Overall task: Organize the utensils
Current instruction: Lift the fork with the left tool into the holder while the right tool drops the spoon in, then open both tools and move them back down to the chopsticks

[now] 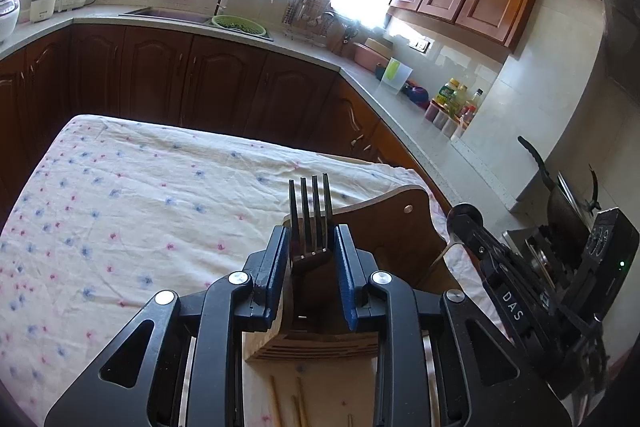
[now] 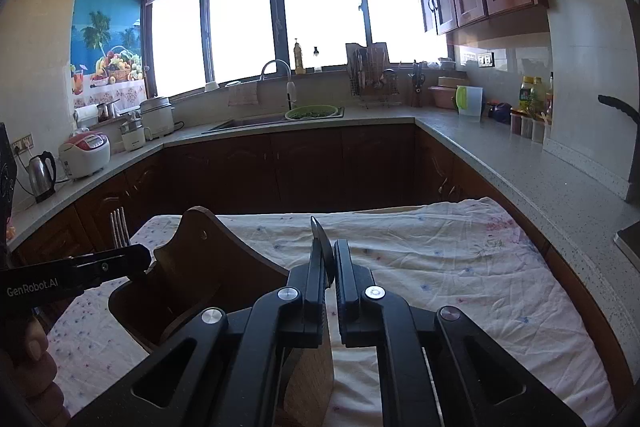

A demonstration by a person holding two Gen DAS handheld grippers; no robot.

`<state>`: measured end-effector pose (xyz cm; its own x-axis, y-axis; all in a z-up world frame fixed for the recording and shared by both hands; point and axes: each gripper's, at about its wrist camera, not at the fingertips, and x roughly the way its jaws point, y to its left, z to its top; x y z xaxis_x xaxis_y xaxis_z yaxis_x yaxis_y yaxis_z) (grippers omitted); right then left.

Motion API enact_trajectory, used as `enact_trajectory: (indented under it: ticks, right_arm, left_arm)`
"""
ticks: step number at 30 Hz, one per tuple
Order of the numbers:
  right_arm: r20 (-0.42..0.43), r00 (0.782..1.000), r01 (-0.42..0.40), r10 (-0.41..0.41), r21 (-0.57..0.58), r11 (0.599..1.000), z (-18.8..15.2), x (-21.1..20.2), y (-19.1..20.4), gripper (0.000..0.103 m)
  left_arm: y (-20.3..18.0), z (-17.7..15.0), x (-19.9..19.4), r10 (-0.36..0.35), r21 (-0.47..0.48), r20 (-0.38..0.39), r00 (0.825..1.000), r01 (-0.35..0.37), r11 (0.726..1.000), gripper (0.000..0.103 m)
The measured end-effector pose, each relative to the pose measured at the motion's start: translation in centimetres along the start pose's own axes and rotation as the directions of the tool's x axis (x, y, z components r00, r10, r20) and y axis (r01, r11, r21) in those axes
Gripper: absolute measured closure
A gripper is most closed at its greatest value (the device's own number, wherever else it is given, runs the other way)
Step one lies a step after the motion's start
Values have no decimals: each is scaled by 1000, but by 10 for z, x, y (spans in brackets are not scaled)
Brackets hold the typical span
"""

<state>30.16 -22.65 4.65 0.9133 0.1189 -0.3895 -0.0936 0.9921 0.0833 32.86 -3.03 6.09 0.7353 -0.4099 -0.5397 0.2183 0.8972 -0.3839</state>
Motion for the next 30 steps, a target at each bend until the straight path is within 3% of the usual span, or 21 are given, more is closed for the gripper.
enact_trajectory:
  ticks: [1,2,6,8,12,14,18,21,30]
  right_arm:
    - [-1,1000,-6,6,12,1000,0,-2,0,95]
    - [0,1000,-11,11,23,1000,2,-4,-2,89]
    - [16,999,-37,35,86,996,8,-16,-13,60]
    - [23,999,-51,48,120,991,11,-24,-18,54]
    - [38,997,-76,70,174,982,10,-44,-27,30]
    - [42,996,-81,75,186,979,6,-56,-29,22]
    - [43,996,-79,72,198,977,-10,-84,-31,8]
    - [33,998,-60,54,199,978,-24,-102,-31,3]
    - [-16,999,-33,38,226,974,-68,-150,-28,3]
  left_arm:
    - [2,1,-3,-3,-6,3,1000,3,1000,75]
    - [4,2,-7,-3,-13,10,1000,3,1000,69]
    - [9,4,-24,3,-35,40,999,-1,999,60]
    - [11,3,-34,16,-40,53,998,-14,999,51]
    - [17,-8,-54,50,-36,73,996,-47,998,44]
    - [22,-18,-66,63,-48,79,995,-60,997,38]
    - [35,-42,-87,75,-88,74,994,-68,994,36]
    - [44,-64,-104,85,-110,72,994,-77,991,36]
    - [60,-116,-137,138,-138,27,990,-133,981,36]
